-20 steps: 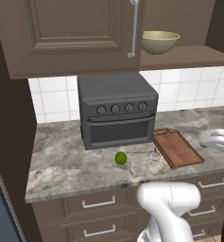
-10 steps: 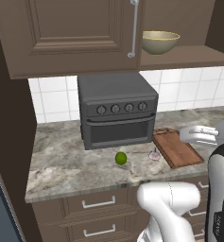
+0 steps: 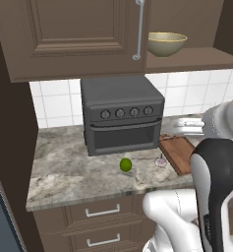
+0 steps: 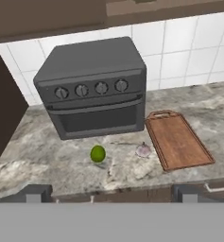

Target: Open the cabinet. Place the bowl and condiment on the counter. Then place the lime and garlic on the cutting board.

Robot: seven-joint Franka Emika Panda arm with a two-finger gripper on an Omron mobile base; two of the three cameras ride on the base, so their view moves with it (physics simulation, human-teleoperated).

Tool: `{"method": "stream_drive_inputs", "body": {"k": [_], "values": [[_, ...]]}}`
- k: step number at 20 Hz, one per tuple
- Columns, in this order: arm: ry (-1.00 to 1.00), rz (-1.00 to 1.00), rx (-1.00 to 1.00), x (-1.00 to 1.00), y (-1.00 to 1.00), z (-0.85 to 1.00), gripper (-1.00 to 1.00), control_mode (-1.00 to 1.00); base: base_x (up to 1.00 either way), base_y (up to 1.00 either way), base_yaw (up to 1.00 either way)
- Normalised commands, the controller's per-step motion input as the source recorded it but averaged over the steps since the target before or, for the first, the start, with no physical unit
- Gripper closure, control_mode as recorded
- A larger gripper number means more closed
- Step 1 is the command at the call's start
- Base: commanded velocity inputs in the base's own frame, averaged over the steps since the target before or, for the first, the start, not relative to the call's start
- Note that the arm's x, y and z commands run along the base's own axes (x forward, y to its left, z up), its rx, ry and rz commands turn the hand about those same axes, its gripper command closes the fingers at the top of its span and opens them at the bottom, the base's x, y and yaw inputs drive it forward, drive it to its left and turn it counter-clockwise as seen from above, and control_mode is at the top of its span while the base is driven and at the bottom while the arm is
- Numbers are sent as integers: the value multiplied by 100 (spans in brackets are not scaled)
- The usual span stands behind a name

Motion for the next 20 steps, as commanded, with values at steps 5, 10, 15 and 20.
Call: {"method": "stream_drive_inputs", "body": {"k": [5,10,15,20], "values": [[0,3,-9,25,27,38,-100,-100,0,0,0],[-5,0,-5,21,16,44,-100,-100,0,0,0],[-2,1,-4,22,9,43,-100,-100,0,0,0],[-4,1,-1,23,5,45,-100,-100,0,0,0]]}}
